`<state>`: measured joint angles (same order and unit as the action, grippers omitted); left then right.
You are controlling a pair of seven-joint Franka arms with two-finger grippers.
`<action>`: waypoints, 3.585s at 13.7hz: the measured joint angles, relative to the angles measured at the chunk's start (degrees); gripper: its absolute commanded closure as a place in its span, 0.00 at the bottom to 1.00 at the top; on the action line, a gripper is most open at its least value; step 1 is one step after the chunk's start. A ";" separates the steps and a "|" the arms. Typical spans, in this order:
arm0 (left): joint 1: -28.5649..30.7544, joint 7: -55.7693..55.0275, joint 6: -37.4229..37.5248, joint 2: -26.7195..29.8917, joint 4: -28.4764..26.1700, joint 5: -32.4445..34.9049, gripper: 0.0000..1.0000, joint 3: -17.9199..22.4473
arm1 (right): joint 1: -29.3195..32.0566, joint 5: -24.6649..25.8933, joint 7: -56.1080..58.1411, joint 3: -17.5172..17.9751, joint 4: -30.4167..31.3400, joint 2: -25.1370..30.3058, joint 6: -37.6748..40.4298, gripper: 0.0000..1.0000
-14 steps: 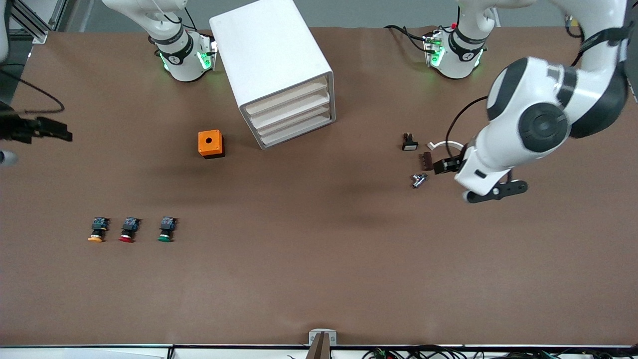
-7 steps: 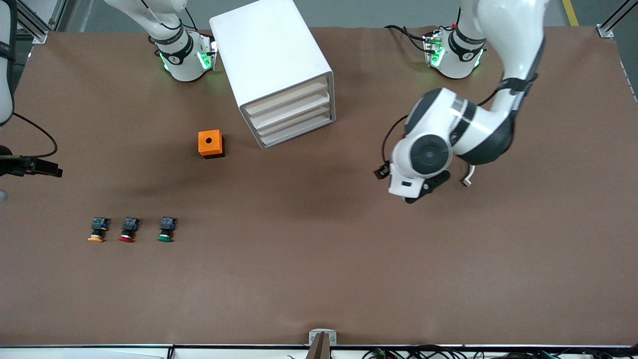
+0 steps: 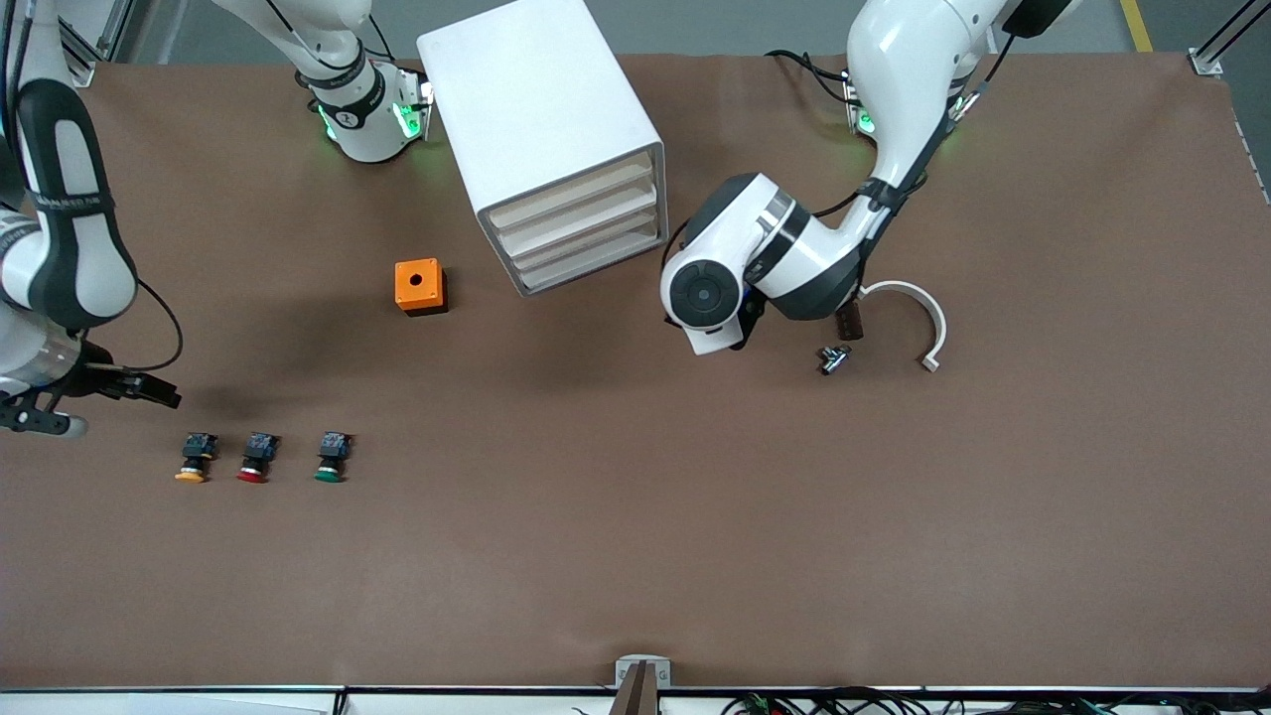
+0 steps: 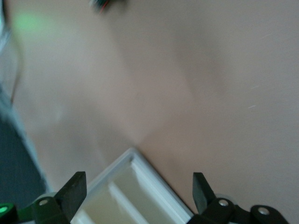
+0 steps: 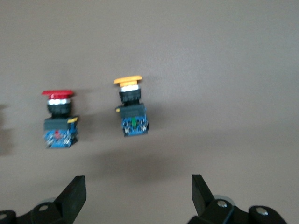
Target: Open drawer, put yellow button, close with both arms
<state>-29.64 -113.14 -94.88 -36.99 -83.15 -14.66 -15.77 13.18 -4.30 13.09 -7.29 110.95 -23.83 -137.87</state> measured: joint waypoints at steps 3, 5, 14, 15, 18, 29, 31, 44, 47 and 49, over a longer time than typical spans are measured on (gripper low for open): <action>-0.05 -9.01 0.09 -1.36 0.10 -12.66 0.04 0.23 | -0.20 -0.15 0.00 0.48 -0.70 -4.47 -6.29 0.00; 0.30 -14.82 0.16 -2.28 0.10 -20.86 0.05 0.40 | -0.27 -0.19 0.00 0.71 -2.78 -7.35 -6.95 0.00; 0.66 -31.12 0.78 -5.88 0.28 -38.30 0.36 0.48 | -0.57 -0.29 0.88 1.66 -6.53 -12.90 -7.55 0.00; 0.66 -31.55 1.17 -5.88 0.36 -38.90 0.38 0.48 | -0.72 -0.29 1.76 1.68 -6.53 -12.91 -7.54 0.00; 0.48 -32.31 1.88 -5.89 0.49 -40.33 0.46 0.44 | -0.74 -0.29 3.10 1.64 -6.53 -13.30 -7.53 0.00; -2.25 -32.30 2.21 -7.23 0.61 -42.39 0.93 0.10 | -0.75 -0.29 3.31 1.65 -6.84 -14.14 -7.53 1.00; -2.24 -32.24 2.19 -7.34 0.63 -42.39 1.00 0.20 | -0.74 -0.29 3.31 1.63 -6.96 -14.14 -7.51 1.00; 5.57 -24.59 2.23 -7.64 6.23 -42.35 0.98 6.77 | -7.15 -1.27 -23.31 1.98 -6.81 4.36 20.81 1.00; 6.37 -22.73 2.10 -7.75 6.65 -42.35 0.41 6.97 | -12.70 -4.22 -37.21 2.21 -3.02 14.03 28.65 1.00; 6.93 -20.60 1.93 -7.75 7.16 -42.36 0.13 7.03 | -16.95 -4.89 -46.87 2.30 -2.41 19.87 33.94 1.00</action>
<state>-22.72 -133.74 -92.95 -44.73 -75.99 -57.02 -8.74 -3.77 -9.18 -33.78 -4.99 108.54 -3.96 -103.92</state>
